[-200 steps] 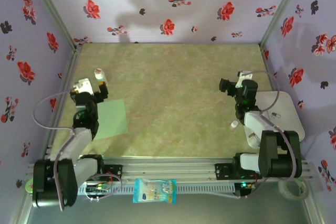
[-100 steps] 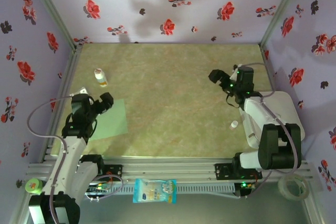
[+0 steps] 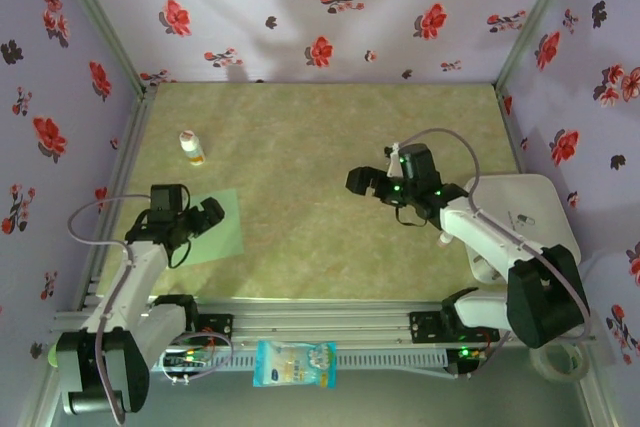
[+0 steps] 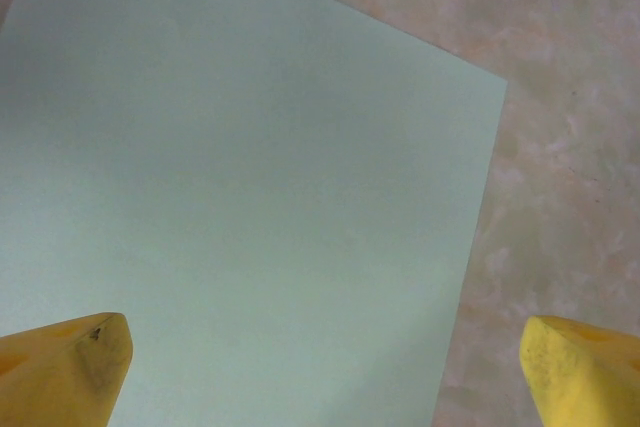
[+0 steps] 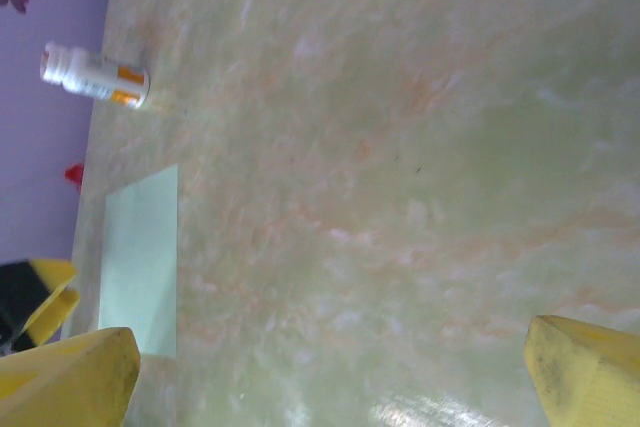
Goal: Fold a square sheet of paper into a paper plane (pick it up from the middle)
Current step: Move the square sheet of paper to the center of the table.
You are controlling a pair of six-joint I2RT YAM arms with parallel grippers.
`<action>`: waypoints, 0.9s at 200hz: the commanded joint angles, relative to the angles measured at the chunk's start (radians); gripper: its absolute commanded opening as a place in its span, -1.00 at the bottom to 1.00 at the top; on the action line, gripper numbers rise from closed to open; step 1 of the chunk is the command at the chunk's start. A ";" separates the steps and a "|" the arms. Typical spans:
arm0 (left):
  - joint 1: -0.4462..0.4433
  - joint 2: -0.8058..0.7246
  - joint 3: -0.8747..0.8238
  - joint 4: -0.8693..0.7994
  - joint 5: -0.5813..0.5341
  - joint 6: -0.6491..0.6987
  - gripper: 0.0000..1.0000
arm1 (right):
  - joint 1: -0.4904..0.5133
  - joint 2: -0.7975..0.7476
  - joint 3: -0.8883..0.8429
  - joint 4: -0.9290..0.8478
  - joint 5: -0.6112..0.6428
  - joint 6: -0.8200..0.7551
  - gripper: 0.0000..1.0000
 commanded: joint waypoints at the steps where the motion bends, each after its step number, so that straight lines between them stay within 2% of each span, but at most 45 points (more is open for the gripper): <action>1: 0.002 0.062 0.037 0.047 0.018 0.031 0.99 | 0.041 -0.014 -0.025 0.039 -0.022 0.039 0.99; 53: -0.004 0.201 0.074 0.083 0.036 0.046 0.99 | 0.119 0.023 -0.022 0.076 0.001 0.075 0.99; 98: -0.028 0.282 0.091 0.053 0.053 0.041 0.99 | 0.133 0.061 -0.039 0.137 0.040 0.128 0.99; 140: -0.090 0.276 0.043 0.079 0.060 -0.023 0.99 | 0.134 0.085 -0.033 0.153 0.058 0.150 0.99; 180: -0.215 0.314 0.027 0.135 0.056 -0.091 0.99 | 0.134 0.051 -0.038 0.077 0.107 0.113 0.99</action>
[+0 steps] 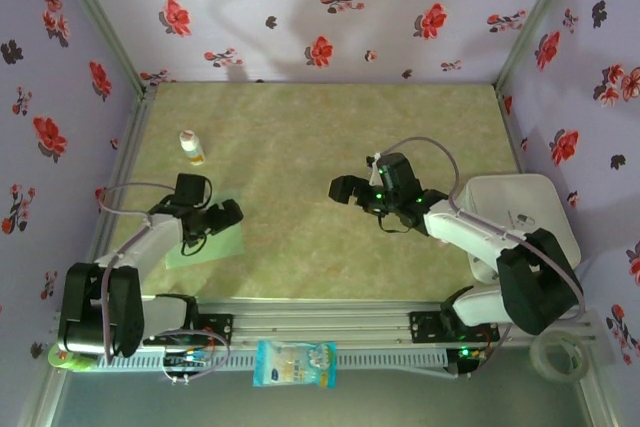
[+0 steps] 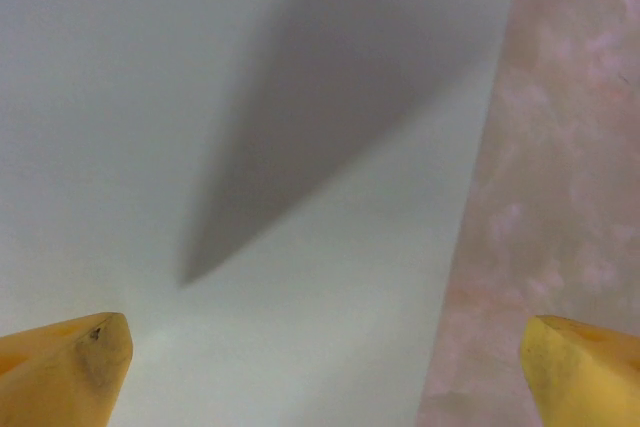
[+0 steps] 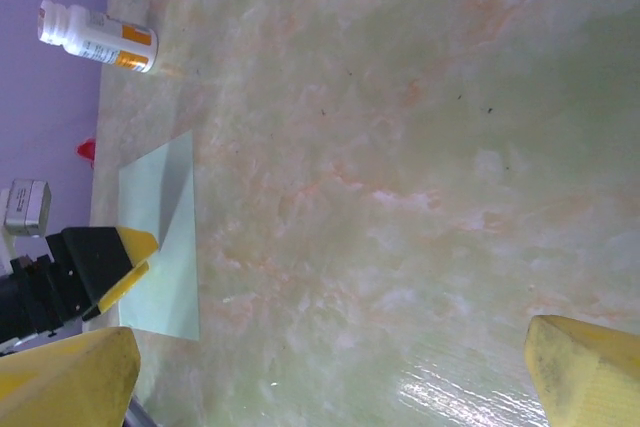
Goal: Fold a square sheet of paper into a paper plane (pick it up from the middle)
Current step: Move the square sheet of paper to the center of the table.
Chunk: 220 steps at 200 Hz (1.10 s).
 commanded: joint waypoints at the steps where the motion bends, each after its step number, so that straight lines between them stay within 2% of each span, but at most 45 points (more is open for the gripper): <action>1: -0.070 0.034 -0.015 0.045 0.008 -0.068 0.99 | 0.005 -0.027 -0.010 -0.043 0.056 -0.016 0.99; 62: -0.385 0.234 0.070 0.139 -0.037 -0.202 0.99 | 0.005 -0.100 -0.051 -0.105 0.146 -0.016 0.99; 91: -0.511 0.325 0.182 0.139 -0.067 -0.290 0.99 | 0.005 -0.148 -0.065 -0.168 0.253 0.003 0.99; 123: -0.646 0.401 0.313 0.130 -0.160 -0.439 0.99 | 0.000 -0.199 -0.074 -0.251 0.365 0.028 0.99; 151: -0.715 0.442 0.386 0.132 -0.212 -0.558 0.99 | -0.017 -0.223 -0.077 -0.312 0.404 0.035 0.99; 165: -0.744 0.428 0.414 0.127 -0.245 -0.577 0.99 | -0.029 -0.234 -0.074 -0.338 0.406 0.035 0.99; 180: -0.763 0.397 0.463 0.101 -0.277 -0.536 0.99 | -0.049 -0.256 -0.074 -0.375 0.420 0.041 0.99; 198: -0.765 0.356 0.531 -0.024 -0.367 -0.458 0.99 | -0.076 -0.288 -0.071 -0.424 0.461 0.065 0.99; 208: -0.753 0.338 0.549 -0.102 -0.427 -0.395 0.99 | -0.093 -0.308 -0.070 -0.433 0.455 0.072 0.99; 220: -0.714 0.318 0.551 -0.172 -0.444 -0.332 0.99 | -0.110 -0.334 -0.073 -0.419 0.431 0.077 0.99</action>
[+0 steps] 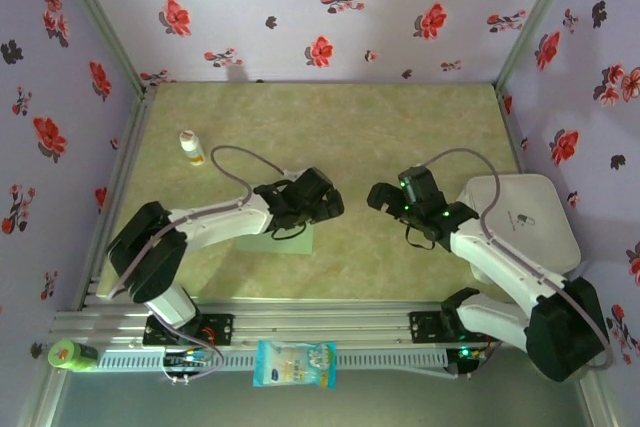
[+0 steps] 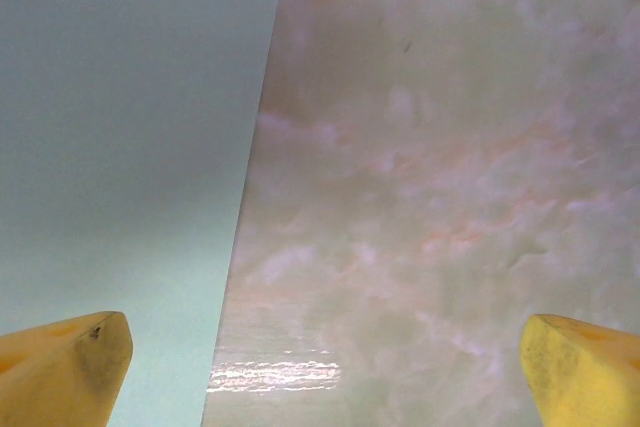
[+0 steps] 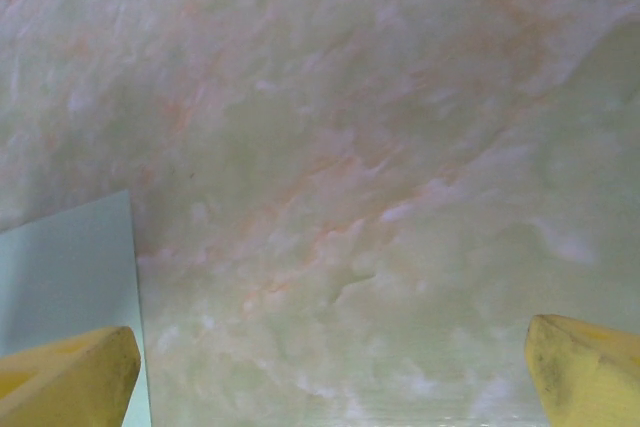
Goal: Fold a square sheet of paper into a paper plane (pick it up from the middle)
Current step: Move the square sheet of paper to the center of the table.
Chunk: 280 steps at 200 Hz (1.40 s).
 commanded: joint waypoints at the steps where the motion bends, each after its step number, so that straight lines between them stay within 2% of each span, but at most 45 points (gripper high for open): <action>1: 0.052 -0.075 0.040 -0.203 -0.147 0.135 0.99 | -0.033 -0.059 -0.010 -0.040 0.026 0.037 0.99; 21: 0.126 -0.110 -0.008 -0.226 -0.116 0.250 0.99 | -0.051 -0.108 -0.042 0.057 -0.076 0.020 0.99; 32: 0.174 -0.125 -0.042 -0.190 -0.028 0.336 0.99 | -0.066 -0.129 -0.072 0.123 -0.159 0.018 0.99; 62: 0.286 -0.132 -0.123 -0.074 0.210 0.422 0.99 | -0.087 -0.110 -0.128 0.262 -0.253 0.110 0.99; 103: 0.319 -0.065 -0.133 -0.052 0.223 0.424 0.99 | -0.087 0.006 -0.078 0.245 -0.314 0.100 0.99; 127: 0.317 0.027 -0.099 -0.067 0.276 0.422 0.99 | -0.087 0.062 -0.060 0.241 -0.345 0.084 0.99; 144: 0.314 0.075 -0.077 -0.088 0.294 0.372 0.99 | -0.087 0.087 -0.044 0.219 -0.359 0.076 0.99; 180: 0.287 0.106 -0.080 -0.069 0.304 0.305 0.99 | -0.087 0.115 -0.014 0.158 -0.353 0.018 0.99; 241: 0.158 0.136 -0.100 0.045 0.300 0.081 0.97 | -0.087 0.115 -0.016 0.097 -0.346 -0.048 0.99; 260: 0.109 0.138 -0.098 0.079 0.258 0.004 0.97 | -0.087 0.102 -0.019 0.071 -0.335 -0.064 0.99; 280: 0.079 0.123 -0.061 0.047 0.198 -0.014 0.94 | -0.088 0.078 -0.021 0.052 -0.309 -0.078 0.99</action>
